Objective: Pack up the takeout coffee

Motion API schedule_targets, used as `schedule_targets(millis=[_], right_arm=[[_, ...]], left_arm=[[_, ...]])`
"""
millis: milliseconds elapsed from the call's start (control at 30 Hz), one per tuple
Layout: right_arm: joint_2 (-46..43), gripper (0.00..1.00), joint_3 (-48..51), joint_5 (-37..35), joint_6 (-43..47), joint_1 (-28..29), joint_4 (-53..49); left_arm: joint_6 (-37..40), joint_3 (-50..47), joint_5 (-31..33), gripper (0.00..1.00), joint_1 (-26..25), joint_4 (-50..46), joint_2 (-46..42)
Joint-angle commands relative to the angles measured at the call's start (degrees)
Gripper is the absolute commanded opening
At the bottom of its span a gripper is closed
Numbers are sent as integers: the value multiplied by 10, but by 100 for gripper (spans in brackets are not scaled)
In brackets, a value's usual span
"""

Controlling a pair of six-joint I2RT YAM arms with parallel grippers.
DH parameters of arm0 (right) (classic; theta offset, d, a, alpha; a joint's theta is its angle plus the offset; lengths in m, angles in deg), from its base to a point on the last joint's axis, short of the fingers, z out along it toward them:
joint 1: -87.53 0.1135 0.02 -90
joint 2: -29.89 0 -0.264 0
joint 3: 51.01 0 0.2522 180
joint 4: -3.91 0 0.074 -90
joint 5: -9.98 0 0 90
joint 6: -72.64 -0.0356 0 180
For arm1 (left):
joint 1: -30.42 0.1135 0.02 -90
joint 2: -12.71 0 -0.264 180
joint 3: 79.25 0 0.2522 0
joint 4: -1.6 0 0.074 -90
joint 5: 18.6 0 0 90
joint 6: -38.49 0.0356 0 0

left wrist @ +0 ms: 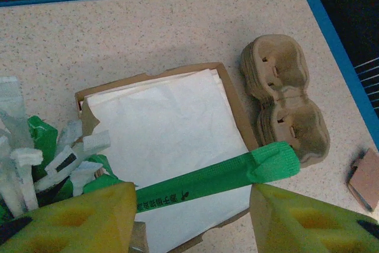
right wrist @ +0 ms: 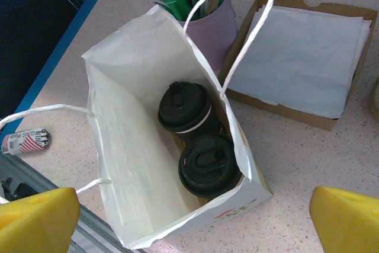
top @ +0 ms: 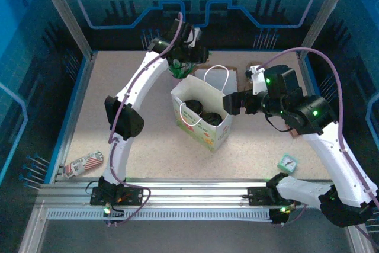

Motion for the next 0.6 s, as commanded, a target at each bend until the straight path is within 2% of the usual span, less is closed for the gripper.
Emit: schedule_targets(millis=[0,133,333,567], right_arm=[[23,99,-4,-15,-1,-8,-11],[68,91,-42,-12,-5,-7,-3],[140,88,-104,-9,-10,-7,31],[244,85,-205,-32,-14,-9,33]], left_arm=[[-14,27,11,55,2,10,-28],[-25,28,12,58,14,12,-44],[-26,21,16,61,20,5,-58],[-55,-69,17,67,47,67,-144]])
